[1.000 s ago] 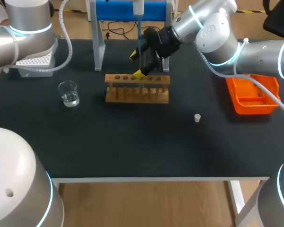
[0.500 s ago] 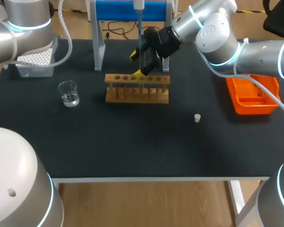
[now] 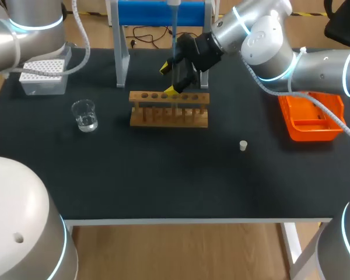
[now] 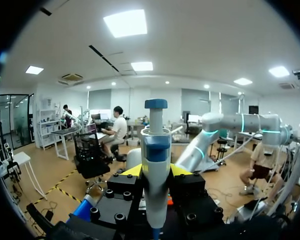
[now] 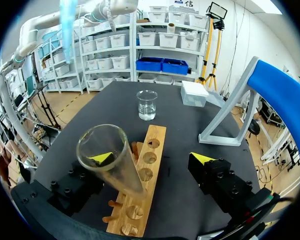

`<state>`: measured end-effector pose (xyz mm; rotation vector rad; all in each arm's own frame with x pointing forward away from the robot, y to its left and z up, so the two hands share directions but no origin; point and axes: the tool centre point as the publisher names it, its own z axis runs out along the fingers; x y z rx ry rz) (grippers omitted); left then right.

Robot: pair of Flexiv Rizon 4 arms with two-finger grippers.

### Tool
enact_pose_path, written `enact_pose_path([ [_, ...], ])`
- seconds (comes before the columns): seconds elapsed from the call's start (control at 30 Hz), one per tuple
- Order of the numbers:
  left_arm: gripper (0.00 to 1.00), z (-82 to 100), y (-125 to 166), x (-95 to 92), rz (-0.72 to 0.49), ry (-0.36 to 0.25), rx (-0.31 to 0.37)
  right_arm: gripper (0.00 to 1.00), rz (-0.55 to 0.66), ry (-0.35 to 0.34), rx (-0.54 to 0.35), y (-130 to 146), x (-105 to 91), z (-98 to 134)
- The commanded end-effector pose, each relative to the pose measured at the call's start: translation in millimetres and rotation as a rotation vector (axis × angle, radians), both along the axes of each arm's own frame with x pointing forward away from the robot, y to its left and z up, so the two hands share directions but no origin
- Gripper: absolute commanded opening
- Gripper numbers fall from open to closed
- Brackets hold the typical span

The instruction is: Invert the test tube, pick up the pipette, mount the tip to pipette, aspirate from beaker and dispense into the tube, eject the tip, return the pipette, and cap with the stopper.

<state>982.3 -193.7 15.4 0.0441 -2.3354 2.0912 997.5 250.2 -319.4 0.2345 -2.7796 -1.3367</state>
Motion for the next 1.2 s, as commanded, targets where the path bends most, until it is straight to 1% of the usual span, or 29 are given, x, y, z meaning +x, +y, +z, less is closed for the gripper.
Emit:
enact_pose_path([
  [0.03, 0.00, -0.1, -2.5, -2.0, 0.009, -0.006, -0.004, 1.00, 0.003, 0.003, -0.003, 0.3, 1.7, 0.0],
  [0.57, 0.00, -20.8, -0.1, 2.6, 0.020, 0.000, -0.031, 1.00, 0.003, 0.003, -0.003, 0.3, 1.7, 0.0],
  [0.77, 0.00, -25.5, 1.5, 3.3, 0.025, 0.004, -0.037, 1.00, 0.003, 0.003, -0.003, 0.3, 1.7, 0.0],
  [0.83, 0.00, -26.7, 1.7, 3.5, 0.030, -0.006, -0.038, 1.00, 0.003, 0.003, -0.003, 0.3, 1.7, 0.0],
  [1.07, 0.00, -33.1, 1.0, 4.3, 0.028, 0.007, -0.033, 1.00, 0.003, 0.003, -0.003, 0.3, 1.7, 0.0],
  [1.13, 0.00, -34.1, 1.3, 4.1, 0.028, 0.017, -0.019, 1.00, 0.003, 0.003, -0.003, 0.3, 1.7, 0.0],
  [1.2, 0.00, -35.3, 1.9, 4.1, 0.028, 0.018, -0.018, 1.00, 0.003, 0.003, -0.003, 0.3, 1.7, 0.0],
])
